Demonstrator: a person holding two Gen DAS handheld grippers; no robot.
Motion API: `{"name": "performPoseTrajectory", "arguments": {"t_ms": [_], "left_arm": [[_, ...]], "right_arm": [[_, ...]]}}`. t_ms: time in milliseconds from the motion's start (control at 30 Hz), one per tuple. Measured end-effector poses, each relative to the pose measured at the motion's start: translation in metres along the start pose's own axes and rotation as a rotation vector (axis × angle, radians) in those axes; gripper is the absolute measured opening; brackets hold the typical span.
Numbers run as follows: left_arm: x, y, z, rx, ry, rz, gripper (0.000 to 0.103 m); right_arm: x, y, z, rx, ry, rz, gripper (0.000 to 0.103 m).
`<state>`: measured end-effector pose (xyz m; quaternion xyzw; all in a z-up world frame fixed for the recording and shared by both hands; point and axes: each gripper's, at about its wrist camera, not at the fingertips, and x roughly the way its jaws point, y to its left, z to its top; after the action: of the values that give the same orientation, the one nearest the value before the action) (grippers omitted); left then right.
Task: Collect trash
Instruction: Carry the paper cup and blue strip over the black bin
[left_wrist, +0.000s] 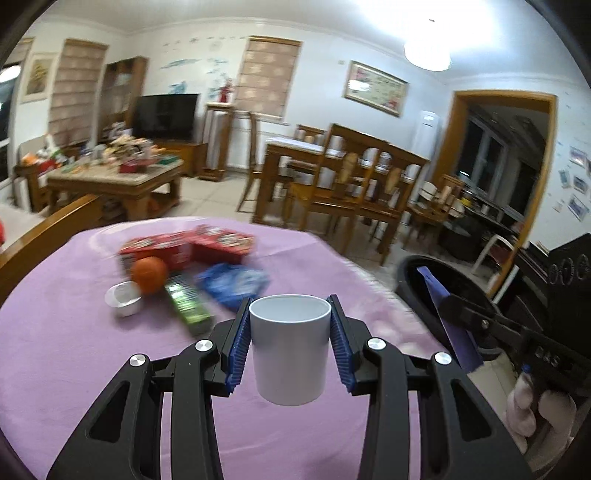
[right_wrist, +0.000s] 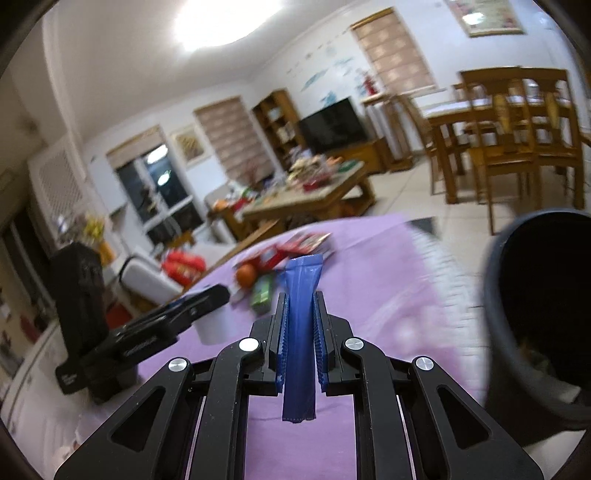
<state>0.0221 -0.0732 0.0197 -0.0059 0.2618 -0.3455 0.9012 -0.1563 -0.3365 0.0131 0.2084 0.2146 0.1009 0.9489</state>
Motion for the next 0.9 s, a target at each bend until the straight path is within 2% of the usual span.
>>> {"name": "performPoseTrajectory", "arguments": {"t_ms": [233, 500, 767, 900], "left_arm": [[0.027, -0.067, 0.008, 0.06, -0.002, -0.111, 0.04], [0.067, -0.144, 0.007, 0.143, 0.045, -0.221, 0.04], [0.101, -0.2, -0.002, 0.211, 0.092, -0.287, 0.04], [0.114, -0.219, -0.008, 0.243, 0.121, -0.309, 0.04]], "right_arm": [[-0.066, -0.066, 0.005, 0.099, -0.129, -0.105, 0.014], [-0.126, -0.135, 0.004, 0.213, -0.247, -0.188, 0.014], [-0.163, -0.191, -0.007, 0.29, -0.304, -0.281, 0.014], [-0.164, -0.207, -0.014, 0.304, -0.303, -0.322, 0.014]]}}
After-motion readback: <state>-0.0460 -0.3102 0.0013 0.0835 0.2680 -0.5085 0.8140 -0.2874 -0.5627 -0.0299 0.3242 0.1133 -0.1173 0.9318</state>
